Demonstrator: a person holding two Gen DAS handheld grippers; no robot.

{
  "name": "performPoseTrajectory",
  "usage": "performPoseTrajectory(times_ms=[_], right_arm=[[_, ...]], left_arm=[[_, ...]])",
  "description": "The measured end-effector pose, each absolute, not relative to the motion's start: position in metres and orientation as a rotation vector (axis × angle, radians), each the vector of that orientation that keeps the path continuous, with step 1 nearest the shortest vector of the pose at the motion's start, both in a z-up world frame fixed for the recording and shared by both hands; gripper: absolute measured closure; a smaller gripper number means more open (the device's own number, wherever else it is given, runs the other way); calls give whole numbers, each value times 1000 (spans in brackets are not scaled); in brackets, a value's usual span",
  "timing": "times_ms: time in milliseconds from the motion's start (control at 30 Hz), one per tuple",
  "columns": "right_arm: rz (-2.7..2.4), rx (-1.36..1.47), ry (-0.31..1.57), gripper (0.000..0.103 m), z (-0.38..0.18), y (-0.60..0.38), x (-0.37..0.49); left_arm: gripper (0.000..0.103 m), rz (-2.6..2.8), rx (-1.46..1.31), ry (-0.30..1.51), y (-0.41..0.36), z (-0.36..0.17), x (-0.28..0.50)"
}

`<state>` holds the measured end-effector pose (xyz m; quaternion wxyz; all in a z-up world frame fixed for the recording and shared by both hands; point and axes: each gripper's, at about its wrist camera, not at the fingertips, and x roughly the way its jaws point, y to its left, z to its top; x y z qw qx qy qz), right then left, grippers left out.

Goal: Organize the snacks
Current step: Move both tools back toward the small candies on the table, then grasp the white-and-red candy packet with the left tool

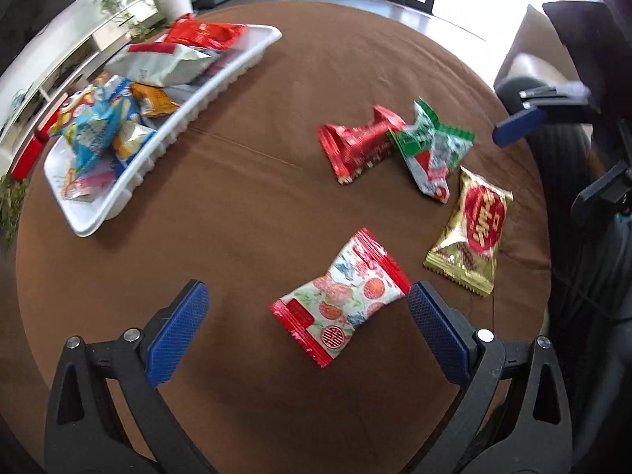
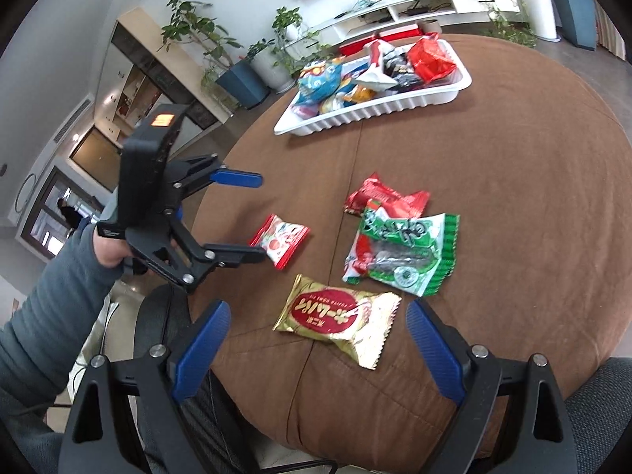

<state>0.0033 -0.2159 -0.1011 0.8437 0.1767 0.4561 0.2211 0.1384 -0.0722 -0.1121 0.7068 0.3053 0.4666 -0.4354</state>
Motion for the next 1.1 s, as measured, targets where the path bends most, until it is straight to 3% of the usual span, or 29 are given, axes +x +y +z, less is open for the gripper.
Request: performPoseTrajectory(times_ms=[267, 333, 467, 600, 767, 833, 900, 1100], right_arm=[[495, 323, 995, 10, -104, -210, 3], [493, 323, 998, 10, -105, -211, 3], [492, 321, 1004, 10, -106, -212, 3], [488, 319, 1014, 10, -107, -211, 6], [501, 272, 1022, 11, -107, -205, 7], [515, 231, 1024, 12, -106, -202, 8], [536, 168, 1017, 13, -103, -198, 11], [709, -160, 978, 17, -95, -171, 15]], left_arm=[[4, -1061, 737, 1056, -82, -123, 131], [20, -1080, 738, 1092, -86, -127, 132], [26, -1090, 746, 1089, -87, -126, 127], [41, -1058, 720, 1101, -82, -121, 128], [43, -1038, 743, 1086, -81, -118, 119], [56, -1016, 730, 1097, -84, -117, 120], [63, -993, 709, 1113, -88, -118, 122], [63, -909, 645, 1163, -92, -117, 118]])
